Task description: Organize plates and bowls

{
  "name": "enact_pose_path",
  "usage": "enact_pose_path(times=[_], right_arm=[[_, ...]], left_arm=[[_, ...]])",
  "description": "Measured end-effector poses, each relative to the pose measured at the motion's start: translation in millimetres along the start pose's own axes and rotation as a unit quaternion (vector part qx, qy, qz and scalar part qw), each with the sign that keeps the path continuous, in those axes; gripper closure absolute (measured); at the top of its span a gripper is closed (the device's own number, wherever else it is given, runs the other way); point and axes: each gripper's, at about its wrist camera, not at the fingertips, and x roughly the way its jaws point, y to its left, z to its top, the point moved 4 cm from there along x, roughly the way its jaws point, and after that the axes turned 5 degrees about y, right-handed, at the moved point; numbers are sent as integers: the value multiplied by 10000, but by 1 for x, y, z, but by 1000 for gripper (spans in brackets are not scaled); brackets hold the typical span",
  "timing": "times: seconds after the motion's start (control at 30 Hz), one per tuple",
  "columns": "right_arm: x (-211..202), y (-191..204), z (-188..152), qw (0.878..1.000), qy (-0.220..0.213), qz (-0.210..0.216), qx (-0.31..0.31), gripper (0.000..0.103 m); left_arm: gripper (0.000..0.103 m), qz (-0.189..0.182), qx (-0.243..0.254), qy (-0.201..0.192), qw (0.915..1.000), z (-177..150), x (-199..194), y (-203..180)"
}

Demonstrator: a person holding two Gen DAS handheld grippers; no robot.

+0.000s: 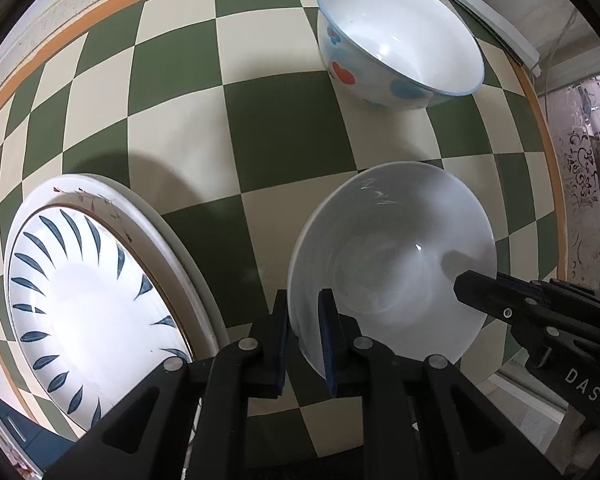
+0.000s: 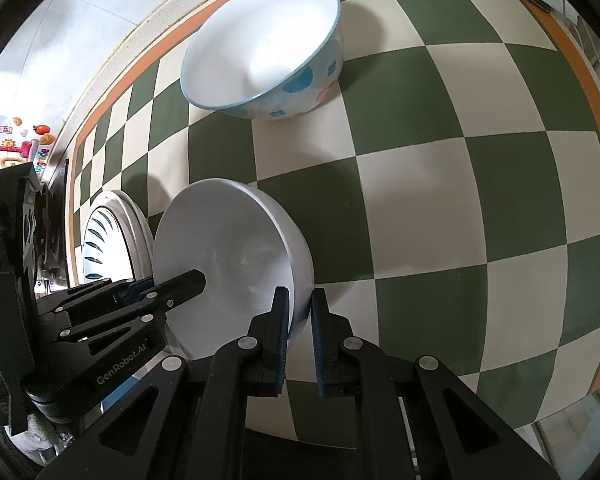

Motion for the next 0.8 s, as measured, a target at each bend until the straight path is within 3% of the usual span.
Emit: enact_pose_path(times=[0.17,0.27,0.33,0.47,0.6,0.8], right_arm=[[2,-7,1,9997,131,156,133,88],[-12,-10,2,9993,48,309,196,88],[-34,-13,5,9989,-162,364,245,84],[-68,-18,23,9971,-498,489,315,55],[-85,-23,58,9943,-785,578,423,53],[-70,-31,111,9927,-842,606,616,53]], left_arm=[[91,-1,9,-12,10000,-3,-11,-7],[90,-51,-65,-337,9994,-5,-42,-6],[80,-67,-199,-563,9982,1,-64,-1],[71,-219,-471,-852,9950,35,-90,11],[71,-420,-662,-795,9937,83,-88,17],[71,-533,-638,-295,9961,133,-55,13]])
